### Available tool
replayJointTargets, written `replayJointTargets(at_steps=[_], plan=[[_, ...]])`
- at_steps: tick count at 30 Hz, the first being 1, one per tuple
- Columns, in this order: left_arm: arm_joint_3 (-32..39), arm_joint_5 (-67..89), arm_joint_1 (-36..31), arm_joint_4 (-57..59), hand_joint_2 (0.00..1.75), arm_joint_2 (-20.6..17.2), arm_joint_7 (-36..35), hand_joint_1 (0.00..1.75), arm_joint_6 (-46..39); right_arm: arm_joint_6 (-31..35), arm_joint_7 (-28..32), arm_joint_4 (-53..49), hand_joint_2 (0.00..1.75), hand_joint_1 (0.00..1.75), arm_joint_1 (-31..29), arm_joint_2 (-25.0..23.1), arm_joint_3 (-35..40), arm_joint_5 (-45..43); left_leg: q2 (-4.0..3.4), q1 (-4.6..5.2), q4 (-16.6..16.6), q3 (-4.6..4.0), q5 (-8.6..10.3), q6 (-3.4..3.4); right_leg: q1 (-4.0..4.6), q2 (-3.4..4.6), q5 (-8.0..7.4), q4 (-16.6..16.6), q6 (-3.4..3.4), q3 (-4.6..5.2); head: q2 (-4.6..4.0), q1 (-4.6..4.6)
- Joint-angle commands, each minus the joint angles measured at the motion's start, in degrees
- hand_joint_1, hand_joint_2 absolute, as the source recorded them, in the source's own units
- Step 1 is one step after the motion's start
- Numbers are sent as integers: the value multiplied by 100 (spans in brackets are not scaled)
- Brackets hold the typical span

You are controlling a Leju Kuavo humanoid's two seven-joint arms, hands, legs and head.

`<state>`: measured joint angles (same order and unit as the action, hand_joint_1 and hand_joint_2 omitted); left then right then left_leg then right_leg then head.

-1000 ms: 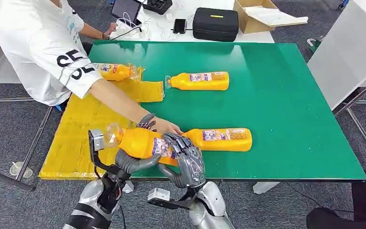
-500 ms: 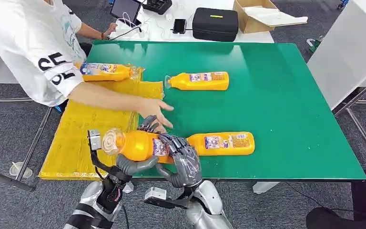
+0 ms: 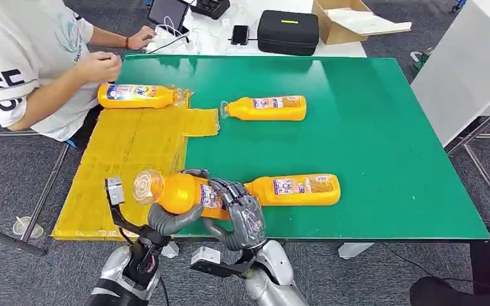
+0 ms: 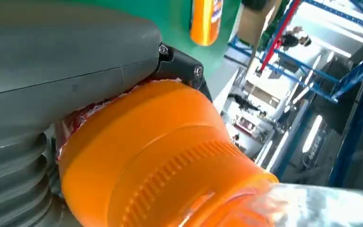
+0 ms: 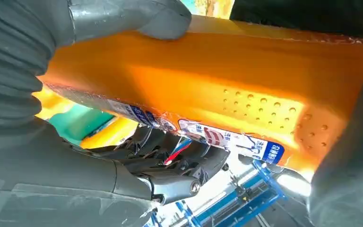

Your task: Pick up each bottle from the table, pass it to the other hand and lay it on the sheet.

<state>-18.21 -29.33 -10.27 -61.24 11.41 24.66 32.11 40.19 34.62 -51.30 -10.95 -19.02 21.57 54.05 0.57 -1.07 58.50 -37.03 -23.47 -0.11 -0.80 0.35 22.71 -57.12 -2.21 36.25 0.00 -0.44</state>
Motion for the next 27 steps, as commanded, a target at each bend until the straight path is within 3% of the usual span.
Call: replayJointTargets(at_steps=[1,8,9,10,11,15,19,27], plan=[[-60,8,-198,-218,175,130,12,175,-88,-19,-65,731,175,175,-173,-98,159,-10,2,-3,1,15,-6,4,6,-9,7,1,8,-19,0,0],[-31,18,-174,-254,175,153,-11,175,-125,-19,-97,801,175,175,-198,-98,167,-28,0,-2,3,25,-10,6,6,-9,11,-1,10,-27,0,0],[13,20,-179,-262,175,173,-11,175,-168,-19,-94,788,175,103,-197,-98,183,-96,3,-2,2,13,-5,4,5,-10,6,1,7,-15,0,0],[92,24,-172,-277,175,201,-11,175,-265,-19,-82,784,175,0,-200,-98,236,-269,3,-3,2,18,-7,5,7,-11,8,1,8,-21,0,0],[135,26,-170,-287,175,217,-11,175,-308,-19,-67,743,0,0,-182,-98,254,-350,2,-3,2,24,-10,6,7,-11,11,1,9,-28,0,0],[501,75,-147,-350,175,274,17,175,-758,-72,14,653,0,0,-230,-37,724,-1205,-4,-2,0,18,-7,5,5,0,5,2,7,-20,0,2],[918,-94,-257,-314,175,386,27,175,-1049,-327,10,-57,0,0,-83,155,1002,-1744,-5,0,-2,11,-5,3,4,0,2,1,8,-11,0,2],[1287,-24,-467,-465,175,331,185,175,-1424,-644,-3,-383,0,0,-17,290,1003,-2186,-3,-5,1,33,-13,8,9,-8,11,3,11,-35,0,2]])
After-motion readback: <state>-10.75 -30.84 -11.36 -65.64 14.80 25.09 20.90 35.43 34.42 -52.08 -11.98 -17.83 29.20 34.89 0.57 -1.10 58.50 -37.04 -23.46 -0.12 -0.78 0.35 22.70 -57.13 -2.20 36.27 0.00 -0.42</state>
